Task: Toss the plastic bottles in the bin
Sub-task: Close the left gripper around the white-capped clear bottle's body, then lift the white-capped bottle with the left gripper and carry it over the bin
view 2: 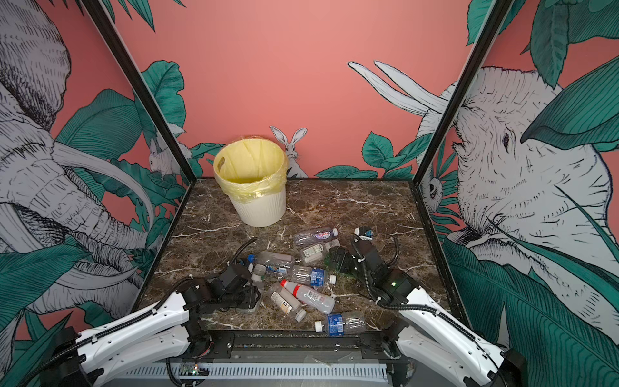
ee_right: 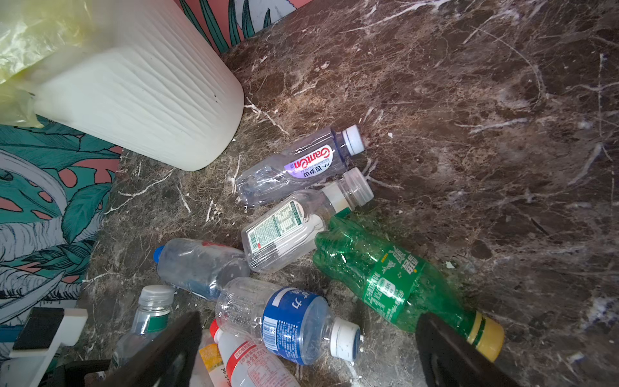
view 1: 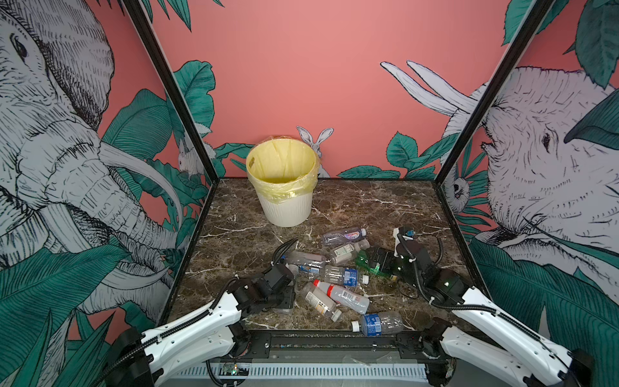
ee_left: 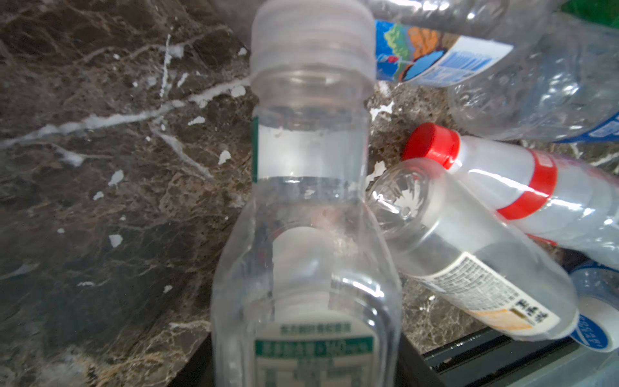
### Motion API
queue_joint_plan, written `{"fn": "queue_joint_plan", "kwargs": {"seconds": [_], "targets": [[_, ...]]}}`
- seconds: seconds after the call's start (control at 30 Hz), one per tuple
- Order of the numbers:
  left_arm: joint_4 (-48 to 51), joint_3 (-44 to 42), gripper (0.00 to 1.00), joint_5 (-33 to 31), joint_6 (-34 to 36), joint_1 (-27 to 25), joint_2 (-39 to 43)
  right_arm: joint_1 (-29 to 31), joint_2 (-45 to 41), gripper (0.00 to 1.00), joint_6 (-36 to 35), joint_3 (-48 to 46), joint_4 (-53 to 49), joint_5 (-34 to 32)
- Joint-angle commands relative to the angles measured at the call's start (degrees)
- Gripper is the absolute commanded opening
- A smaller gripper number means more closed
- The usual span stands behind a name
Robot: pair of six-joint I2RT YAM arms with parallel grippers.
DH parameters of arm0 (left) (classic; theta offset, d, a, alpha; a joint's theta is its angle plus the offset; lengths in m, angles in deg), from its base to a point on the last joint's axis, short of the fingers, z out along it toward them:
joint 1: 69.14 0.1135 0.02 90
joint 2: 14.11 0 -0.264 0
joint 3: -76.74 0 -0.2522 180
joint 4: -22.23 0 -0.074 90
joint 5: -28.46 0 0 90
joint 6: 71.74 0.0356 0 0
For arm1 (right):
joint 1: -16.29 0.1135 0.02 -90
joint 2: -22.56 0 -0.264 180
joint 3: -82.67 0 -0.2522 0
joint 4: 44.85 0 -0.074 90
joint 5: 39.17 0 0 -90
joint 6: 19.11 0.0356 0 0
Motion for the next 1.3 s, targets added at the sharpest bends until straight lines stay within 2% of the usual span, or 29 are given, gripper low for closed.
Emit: {"fn": "queue_joint_plan", "kwargs": {"seconds": [0.0,0.3,0.4,0.53,0.8,0.93,1.13,1.27], "targets": [[2.4,2.1,0.56,-1.0,-2.2,-0.3,1.1,-0.3,-1.0,0.99,0.8,-0.3,-0.2,-0.3],[3.8,5.3,0.56,-1.9,-3.9,-0.3,1.4,-0.7,-0.5,0.99,2.2,-0.2,-4.1,1.0],[3.8,7.2,0.56,-1.9,-3.9,-0.3,0.8,-0.7,0.7,0.99,3.0,-1.0,-3.6,4.2],[4.8,10.9,0.56,-2.7,-2.9,-0.2,0.1,-0.7,2.4,0.99,4.0,-0.9,-4.3,5.0],[9.5,23.0,0.54,-4.6,3.0,1.3,-4.6,-0.7,2.6,0.99,6.9,-1.8,-5.2,6.2],[9.9,27.0,0.54,-4.0,7.2,2.8,-6.2,-0.7,1.3,0.99,9.6,-3.8,-2.8,4.6],[8.7,29.8,0.54,0.5,12.0,8.7,-7.0,-0.7,2.9,0.99,10.5,-3.4,-1.7,2.2],[10.4,34.6,0.54,-1.9,16.8,9.7,-8.4,-0.7,6.8,0.99,10.4,-1.4,-0.2,-0.4]]}}
